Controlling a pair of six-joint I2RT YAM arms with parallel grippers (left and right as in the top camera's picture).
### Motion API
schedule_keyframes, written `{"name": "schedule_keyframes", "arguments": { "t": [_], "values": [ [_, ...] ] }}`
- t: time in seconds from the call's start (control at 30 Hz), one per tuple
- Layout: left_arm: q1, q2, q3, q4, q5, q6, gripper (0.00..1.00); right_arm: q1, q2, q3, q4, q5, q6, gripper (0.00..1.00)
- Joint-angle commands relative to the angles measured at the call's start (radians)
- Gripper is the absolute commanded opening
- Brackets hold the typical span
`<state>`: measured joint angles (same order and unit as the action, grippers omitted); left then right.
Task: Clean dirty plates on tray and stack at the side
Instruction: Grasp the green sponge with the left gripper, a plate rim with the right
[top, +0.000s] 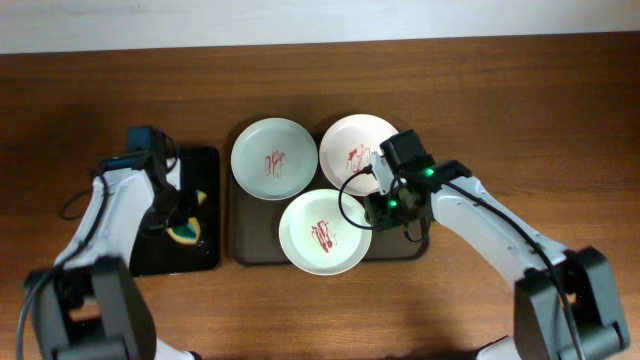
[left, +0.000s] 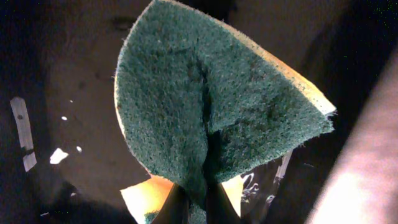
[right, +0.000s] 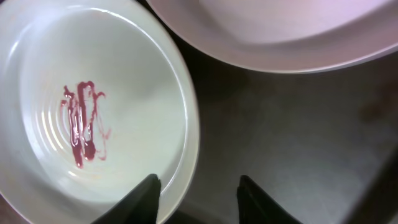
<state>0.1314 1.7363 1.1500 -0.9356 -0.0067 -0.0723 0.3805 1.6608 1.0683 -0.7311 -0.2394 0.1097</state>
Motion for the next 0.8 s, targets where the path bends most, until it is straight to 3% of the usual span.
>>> {"name": "schedule_keyframes", "arguments": {
  "t": [0.0, 0.1, 0.2, 0.43, 0.53, 0.77],
  "values": [
    [0.002, -0.180, 0.049, -0.010, 0.019, -0.010, 0.00, 0.007, 0.080, 0.011, 0.026, -0.087, 0.008, 0.30],
    [0.002, -0.209, 0.049, -0.026, 0.060, -0.010, 0.00, 0.007, 0.128, 0.011, 0.063, -0.090, 0.050, 0.28],
    [0.002, -0.209, 0.049, -0.024, 0.068, -0.010, 0.00, 0.007, 0.130, 0.011, 0.074, -0.090, 0.057, 0.16],
    [0.002, -0.209, 0.049, -0.019, 0.068, -0.010, 0.00, 0.021, 0.130, 0.008, 0.070, -0.090, 0.113, 0.15],
    [0.002, -0.209, 0.049, -0.018, 0.068, -0.010, 0.00, 0.032, 0.130, 0.008, 0.071, -0.089, 0.113, 0.04],
    [0.002, -0.209, 0.049, 0.027, 0.071, -0.010, 0.00, 0.034, 0.131, 0.008, 0.074, -0.090, 0.113, 0.04]
  ]
}}
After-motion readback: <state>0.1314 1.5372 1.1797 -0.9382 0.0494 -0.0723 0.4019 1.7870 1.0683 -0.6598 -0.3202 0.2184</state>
